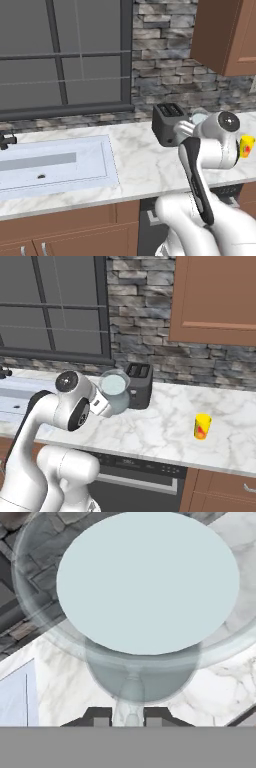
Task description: Place the pitcher and cup on the dining counter for serving.
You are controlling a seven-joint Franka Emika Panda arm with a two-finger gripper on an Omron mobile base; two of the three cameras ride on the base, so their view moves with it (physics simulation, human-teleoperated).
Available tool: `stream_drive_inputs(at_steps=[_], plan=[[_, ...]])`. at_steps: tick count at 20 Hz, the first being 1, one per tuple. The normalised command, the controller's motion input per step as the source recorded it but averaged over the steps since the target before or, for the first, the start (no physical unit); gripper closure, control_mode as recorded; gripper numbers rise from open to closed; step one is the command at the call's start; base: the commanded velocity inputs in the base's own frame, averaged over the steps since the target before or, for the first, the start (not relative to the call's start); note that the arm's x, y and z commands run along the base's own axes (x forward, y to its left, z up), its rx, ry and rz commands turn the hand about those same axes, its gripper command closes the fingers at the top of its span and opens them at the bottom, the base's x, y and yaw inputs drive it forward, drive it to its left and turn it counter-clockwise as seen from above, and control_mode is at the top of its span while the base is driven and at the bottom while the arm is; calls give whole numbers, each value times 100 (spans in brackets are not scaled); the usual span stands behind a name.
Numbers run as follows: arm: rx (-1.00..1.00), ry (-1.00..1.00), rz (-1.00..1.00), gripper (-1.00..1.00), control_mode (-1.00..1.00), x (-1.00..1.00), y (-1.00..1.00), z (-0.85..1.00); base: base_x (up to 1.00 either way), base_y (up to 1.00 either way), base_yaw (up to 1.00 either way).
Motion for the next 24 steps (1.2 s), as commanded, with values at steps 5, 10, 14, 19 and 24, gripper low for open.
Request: stream_drive_inputs(at_steps=[5, 10, 14, 19, 24], plan=[[0, 0, 0, 100, -100, 0, 0, 0, 0, 0, 0], [0, 0, 0, 100, -100, -13, 0, 0, 0, 0, 0], [0, -1, 1, 100, 100, -9, 0, 0, -38, 0, 13], [0, 0, 0, 100, 100, 0, 0, 0, -57, 12, 63], [0, 0, 0, 100, 100, 0, 0, 0, -7, 1, 100]])
